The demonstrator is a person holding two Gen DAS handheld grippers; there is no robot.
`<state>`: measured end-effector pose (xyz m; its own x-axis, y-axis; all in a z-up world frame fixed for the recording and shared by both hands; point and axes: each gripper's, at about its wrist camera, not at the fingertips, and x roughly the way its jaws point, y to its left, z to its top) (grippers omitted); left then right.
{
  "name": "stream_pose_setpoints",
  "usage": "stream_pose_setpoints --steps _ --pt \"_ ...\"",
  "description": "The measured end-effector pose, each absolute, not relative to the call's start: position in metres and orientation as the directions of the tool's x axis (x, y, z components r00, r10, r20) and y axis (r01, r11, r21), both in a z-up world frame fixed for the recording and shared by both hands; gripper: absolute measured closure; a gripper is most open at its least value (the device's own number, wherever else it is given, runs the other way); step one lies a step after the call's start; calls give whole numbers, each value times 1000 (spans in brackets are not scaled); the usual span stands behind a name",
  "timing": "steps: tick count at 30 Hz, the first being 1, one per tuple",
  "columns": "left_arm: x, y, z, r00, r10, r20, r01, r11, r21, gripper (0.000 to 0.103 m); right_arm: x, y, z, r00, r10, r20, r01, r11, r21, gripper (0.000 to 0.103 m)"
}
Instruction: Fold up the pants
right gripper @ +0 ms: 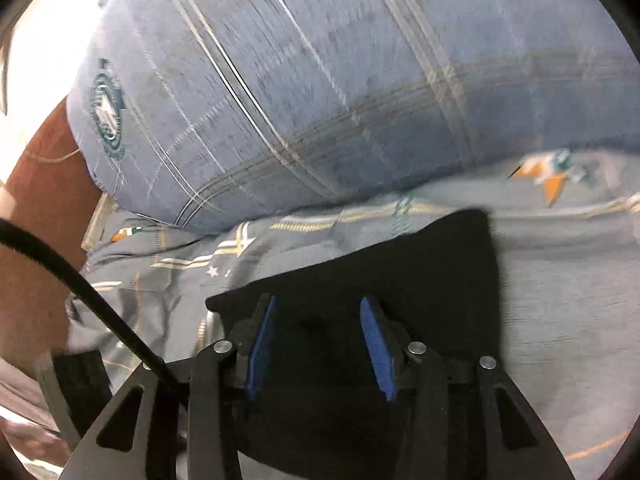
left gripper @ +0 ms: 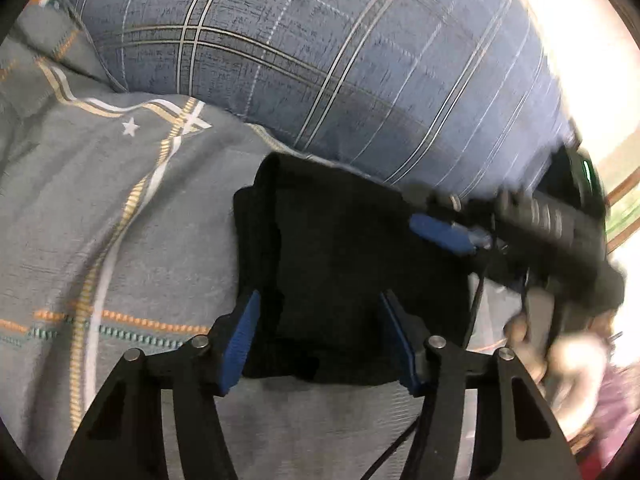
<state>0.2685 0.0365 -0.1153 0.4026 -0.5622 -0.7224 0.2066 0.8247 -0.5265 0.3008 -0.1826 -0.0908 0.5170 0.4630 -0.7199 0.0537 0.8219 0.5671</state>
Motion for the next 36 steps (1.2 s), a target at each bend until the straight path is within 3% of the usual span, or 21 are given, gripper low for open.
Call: stream_pose_setpoints --steps 6,11,16,22,27,32,36 --pt "273 42 -113 386 -582 -716 195 810 -553 45 323 -175 -101 464 461 -756 104 820 564 49" --pt "276 74 -107 371 -617 -694 131 775 -618 44 312 -156 -73 487 625 -611 -21 707 707 48" --pt "275 110 -111 402 -534 -744 31 820 -572 43 327 -127 -101 409 736 -540 17 585 811 47" --pt "281 141 -130 382 -522 -763 -99 797 -595 43 342 -121 -132 430 708 -560 157 552 819 46" --pt "271 131 -112 414 -524 -744 -20 812 -583 42 315 -124 -94 470 672 -572 48 628 777 38" --pt "257 110 -101 437 -483 -759 56 856 -513 42 244 -150 -82 520 635 -572 -3 671 742 37" --pt "241 90 -99 445 -457 -770 104 880 -463 42 183 -175 -84 569 536 -624 19 750 662 37"
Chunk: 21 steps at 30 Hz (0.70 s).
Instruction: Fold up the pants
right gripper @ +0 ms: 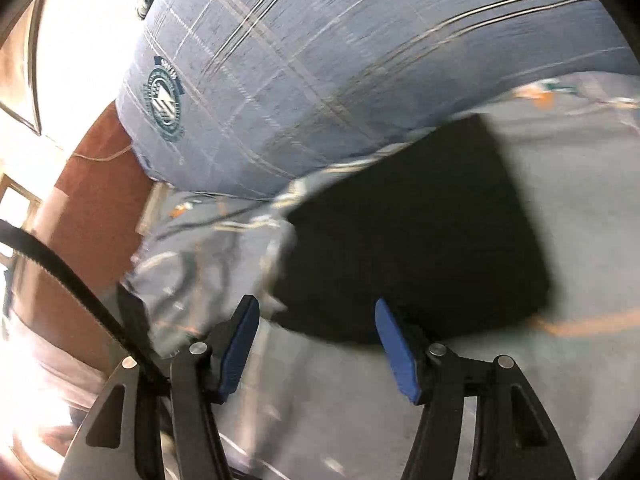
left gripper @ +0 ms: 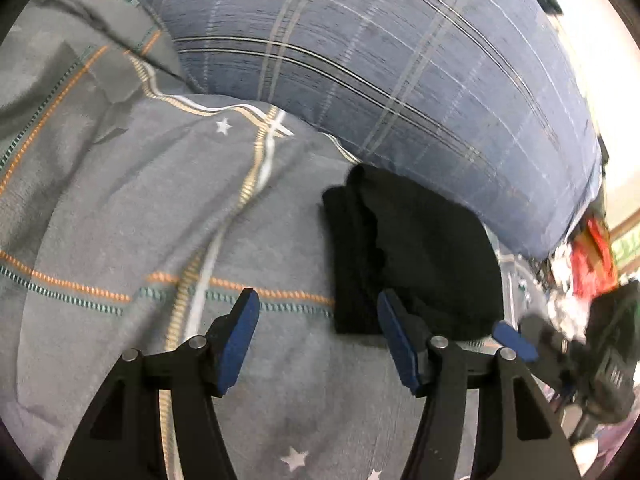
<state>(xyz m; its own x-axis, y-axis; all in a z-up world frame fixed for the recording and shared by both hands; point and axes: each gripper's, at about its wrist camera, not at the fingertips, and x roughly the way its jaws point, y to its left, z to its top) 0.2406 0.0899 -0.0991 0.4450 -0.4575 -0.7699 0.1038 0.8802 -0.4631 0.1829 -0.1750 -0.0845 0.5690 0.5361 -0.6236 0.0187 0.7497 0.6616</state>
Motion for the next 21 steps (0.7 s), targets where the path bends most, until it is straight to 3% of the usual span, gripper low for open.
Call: stream_pose_setpoints --steps 7,13,18,21 --pt "187 43 -79 587 -334 -738 215 943 -255 42 102 -193 -95 639 319 -700 58 888 457 37" --pt "146 18 -80 645 -270 -715 239 960 -147 35 84 -190 -94 728 126 -674 68 965 254 33" --pt "145 4 -89 659 -223 -718 251 966 -69 33 85 -187 -98 760 104 -641 60 972 229 30" --pt "147 1 -95 644 -237 -727 263 961 -81 32 87 -186 -104 758 94 -645 55 977 207 28"
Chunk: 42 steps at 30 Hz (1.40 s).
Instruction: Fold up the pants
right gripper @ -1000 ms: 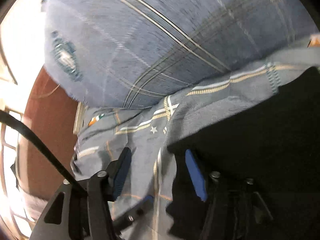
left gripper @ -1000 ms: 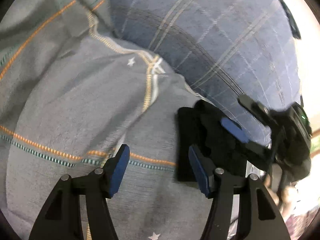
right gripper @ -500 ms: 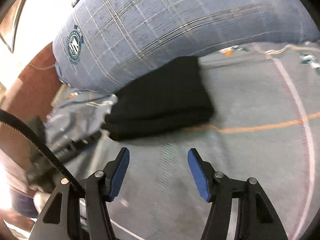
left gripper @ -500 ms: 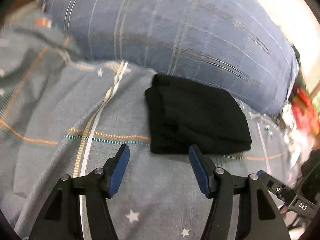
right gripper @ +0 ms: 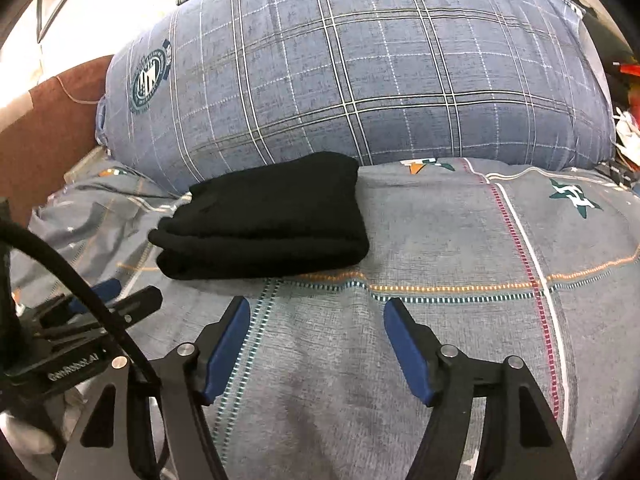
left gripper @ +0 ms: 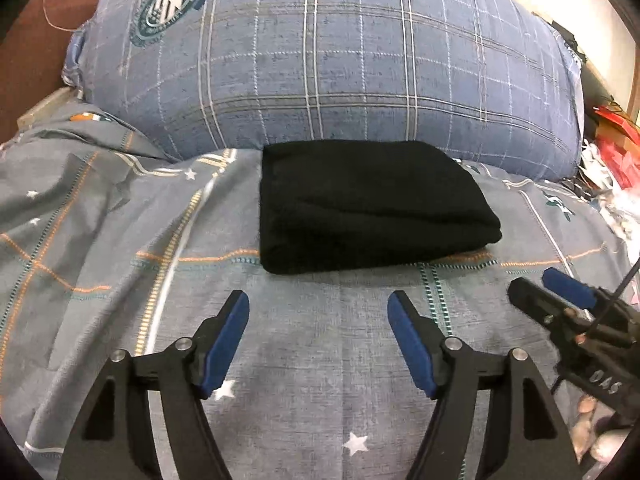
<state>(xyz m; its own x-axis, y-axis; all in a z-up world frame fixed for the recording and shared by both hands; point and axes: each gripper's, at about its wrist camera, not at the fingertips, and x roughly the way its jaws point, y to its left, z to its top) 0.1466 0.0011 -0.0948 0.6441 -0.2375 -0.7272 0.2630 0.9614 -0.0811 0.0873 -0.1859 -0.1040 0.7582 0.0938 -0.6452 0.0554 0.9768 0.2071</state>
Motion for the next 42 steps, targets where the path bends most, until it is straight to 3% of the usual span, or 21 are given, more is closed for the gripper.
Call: stream_pose_setpoints --steps 13,33,38,39,42 --pt "155 4 -108 575 -257 -777 265 957 -120 32 98 -188 -134 704 125 -699 75 966 248 27" --pt "154 3 -108 588 -220 -779 255 964 -80 32 94 -181 -131 723 95 -684 65 977 204 24" --pt "132 6 -83 773 -110 -625 175 984 44 28 91 -178 -128 740 77 -669 60 982 179 24" --pt "126 8 -74 806 -99 -584 158 986 52 17 89 -177 -127 744 69 -665 61 984 170 24" --pt "110 18 -48 879 -82 -470 111 993 33 0 83 -177 -125 743 58 -666 78 982 172 24"
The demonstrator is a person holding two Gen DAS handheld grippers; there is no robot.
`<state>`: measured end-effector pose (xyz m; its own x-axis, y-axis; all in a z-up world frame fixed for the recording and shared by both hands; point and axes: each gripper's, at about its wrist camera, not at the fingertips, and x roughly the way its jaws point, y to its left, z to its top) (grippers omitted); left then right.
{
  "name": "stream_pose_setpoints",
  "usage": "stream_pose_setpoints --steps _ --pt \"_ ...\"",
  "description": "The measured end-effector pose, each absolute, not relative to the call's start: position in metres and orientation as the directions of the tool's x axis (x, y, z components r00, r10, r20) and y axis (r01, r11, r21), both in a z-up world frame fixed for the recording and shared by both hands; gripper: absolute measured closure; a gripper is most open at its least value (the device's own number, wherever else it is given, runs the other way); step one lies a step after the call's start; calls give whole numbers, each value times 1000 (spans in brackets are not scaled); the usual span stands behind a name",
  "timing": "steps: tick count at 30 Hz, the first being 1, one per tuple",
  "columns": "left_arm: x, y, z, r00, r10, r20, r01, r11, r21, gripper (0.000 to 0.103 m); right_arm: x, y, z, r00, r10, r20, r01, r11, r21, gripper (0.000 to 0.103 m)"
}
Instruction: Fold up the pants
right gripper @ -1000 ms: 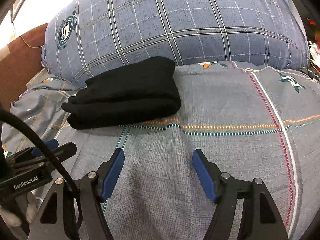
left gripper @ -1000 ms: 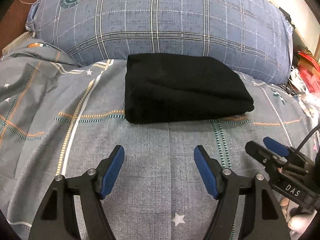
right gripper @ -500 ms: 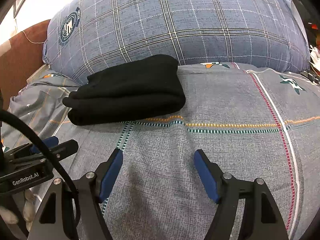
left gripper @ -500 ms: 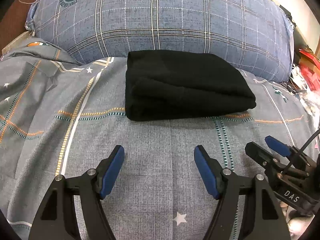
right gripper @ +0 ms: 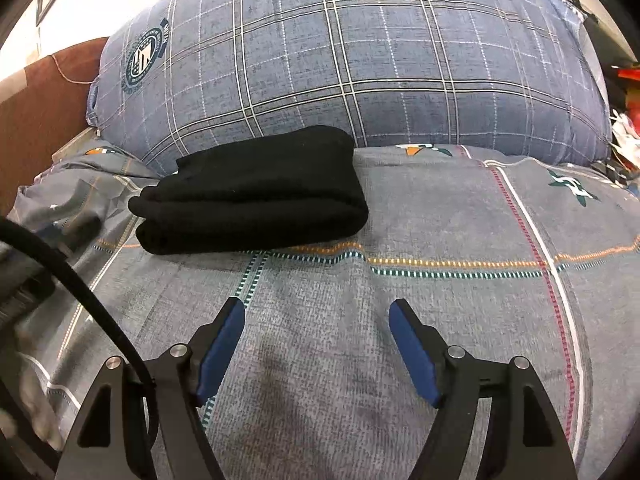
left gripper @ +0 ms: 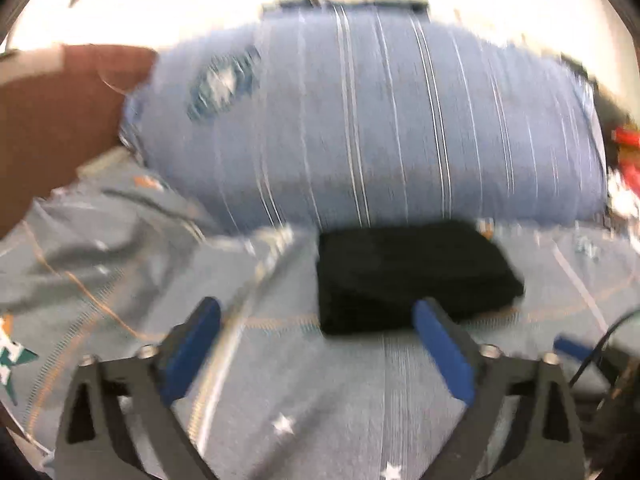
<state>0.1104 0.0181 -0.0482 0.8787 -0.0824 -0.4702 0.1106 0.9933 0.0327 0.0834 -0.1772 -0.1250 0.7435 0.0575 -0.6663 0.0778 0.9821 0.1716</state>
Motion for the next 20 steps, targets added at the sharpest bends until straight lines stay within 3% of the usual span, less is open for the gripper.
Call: stream_pose_setpoints --steps 3,5,9,13,20 --pt "95 30 -34 914 -40 -403 48 999 9 0 77 -175 -120 743 50 -667 95 979 179 23" --pt "93 33 -33 910 -22 -414 32 999 17 0 72 -169 -114 745 44 -666 95 981 172 23" --pt "107 32 -45 825 -110 -554 148 989 24 0 63 -153 -106 739 45 -673 85 984 159 20" --pt "115 37 -67 744 -136 -654 167 986 -16 0 62 -140 -101 726 37 -687 86 986 144 20" --pt "121 58 -86 632 -214 -745 177 975 -131 0 75 -134 -104 683 29 -730 105 985 138 18"
